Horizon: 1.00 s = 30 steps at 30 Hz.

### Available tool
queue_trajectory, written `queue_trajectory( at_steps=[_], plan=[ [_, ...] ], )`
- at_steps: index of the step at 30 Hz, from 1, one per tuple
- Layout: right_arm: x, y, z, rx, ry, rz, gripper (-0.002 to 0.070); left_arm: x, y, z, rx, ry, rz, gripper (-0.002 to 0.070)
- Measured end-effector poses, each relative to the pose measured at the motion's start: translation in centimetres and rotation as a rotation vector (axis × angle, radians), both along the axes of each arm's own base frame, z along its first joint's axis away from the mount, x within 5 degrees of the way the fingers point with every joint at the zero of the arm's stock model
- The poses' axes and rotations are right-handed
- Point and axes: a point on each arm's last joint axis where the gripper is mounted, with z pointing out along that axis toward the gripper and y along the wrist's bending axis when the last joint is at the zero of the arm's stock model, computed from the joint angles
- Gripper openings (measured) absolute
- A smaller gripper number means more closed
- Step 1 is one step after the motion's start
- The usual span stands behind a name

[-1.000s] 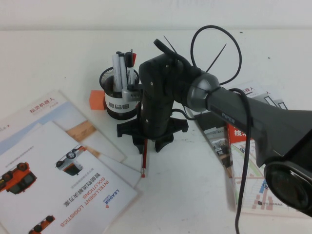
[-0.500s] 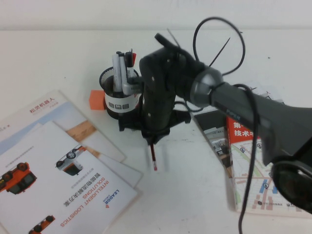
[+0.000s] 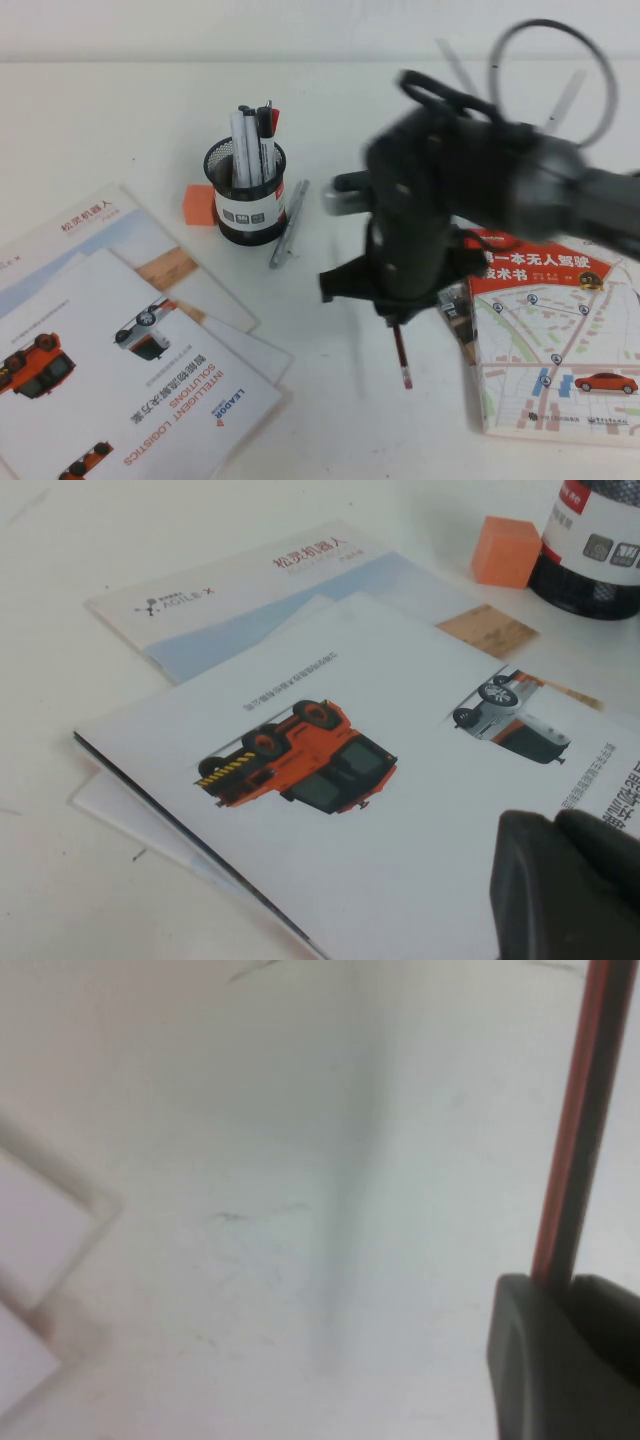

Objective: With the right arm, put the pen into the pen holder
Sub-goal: Place the pen onto the pen holder

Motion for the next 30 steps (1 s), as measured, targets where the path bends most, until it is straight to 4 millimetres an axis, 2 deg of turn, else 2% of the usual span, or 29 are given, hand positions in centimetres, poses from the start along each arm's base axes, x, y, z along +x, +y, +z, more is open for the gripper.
queue_trajectory(
  at_steps=[7, 9, 12, 16, 18, 25, 30],
  plan=[
    [-3.7, -3.8, 3.2, 0.267, -0.326, -0.027, 0.0013, 0.0, 0.0, 0.0, 0.000, 0.000, 0.000, -0.0003],
    [-4.2, -4.4, 4.2, 0.367, -0.448, -0.025, 0.0013, 0.0, 0.0, 0.0, 0.000, 0.000, 0.000, -0.0003],
    [-4.2, -4.2, 5.5, 0.540, -0.657, 0.072, 0.0013, 0.0, 0.0, 0.0, 0.000, 0.000, 0.000, -0.0002],
    [-4.0, -3.5, 7.1, 0.778, -0.951, 0.342, 0.0013, 0.0, 0.0, 0.0, 0.000, 0.000, 0.000, -0.0003],
    [-3.8, -3.2, 7.6, 0.847, -1.015, 0.413, 0.0013, 0.0, 0.0, 0.0, 0.000, 0.000, 0.000, -0.0002],
    [-1.8, -2.2, 6.4, 0.822, -1.073, 0.428, 0.0013, 0.0, 0.0, 0.0, 0.000, 0.000, 0.000, -0.0002],
    [0.5, -1.3, 5.3, 0.782, -1.214, 0.390, 0.0013, 0.0, 0.0, 0.0, 0.000, 0.000, 0.000, -0.0003]
  ],
)
